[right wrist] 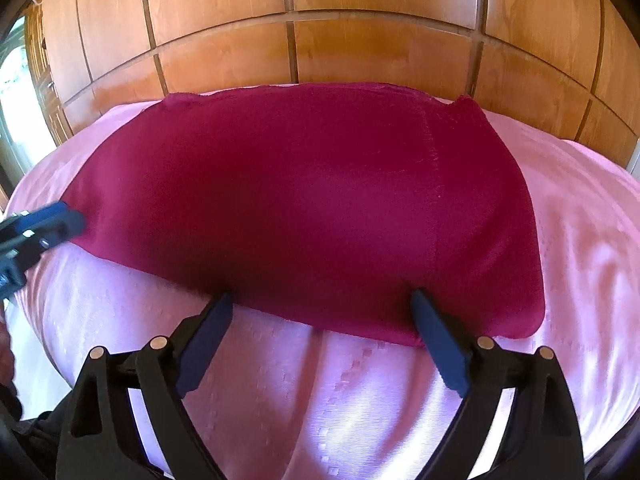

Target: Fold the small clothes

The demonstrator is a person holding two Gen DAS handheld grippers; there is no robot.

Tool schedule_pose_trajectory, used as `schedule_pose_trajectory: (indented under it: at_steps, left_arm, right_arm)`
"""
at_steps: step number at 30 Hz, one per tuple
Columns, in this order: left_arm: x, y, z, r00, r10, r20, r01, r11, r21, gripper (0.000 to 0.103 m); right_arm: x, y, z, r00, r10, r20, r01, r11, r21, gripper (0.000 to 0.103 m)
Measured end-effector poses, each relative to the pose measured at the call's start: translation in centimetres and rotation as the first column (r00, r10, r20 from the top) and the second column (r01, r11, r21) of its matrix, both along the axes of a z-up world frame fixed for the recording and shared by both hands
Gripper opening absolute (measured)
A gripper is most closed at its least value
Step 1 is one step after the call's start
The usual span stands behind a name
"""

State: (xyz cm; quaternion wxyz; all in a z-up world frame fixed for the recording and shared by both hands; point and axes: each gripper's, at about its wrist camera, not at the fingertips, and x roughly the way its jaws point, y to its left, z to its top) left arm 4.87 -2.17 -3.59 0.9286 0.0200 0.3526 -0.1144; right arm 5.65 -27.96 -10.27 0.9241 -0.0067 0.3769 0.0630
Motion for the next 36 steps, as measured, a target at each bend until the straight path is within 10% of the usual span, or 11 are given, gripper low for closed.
schedule_pose_trajectory:
  at_steps: [24, 36]
  left_arm:
    - [1.3, 8.5, -1.1, 0.982, 0.176, -0.073, -0.180, 0.982, -0.059, 0.057]
    - [2.0, 8.6, -1.8, 0.986, 0.138, -0.096, -0.146, 0.986, -0.077, 0.013]
  right_arm:
    - [0.8, 0.5, -0.1, 1.000, -0.012, -0.005, 0.012, 0.999, -0.035, 0.100]
    - [0.9, 0.5, -0.1, 1.000, -0.012, -0.003, 0.012, 0.999, -0.037, 0.101]
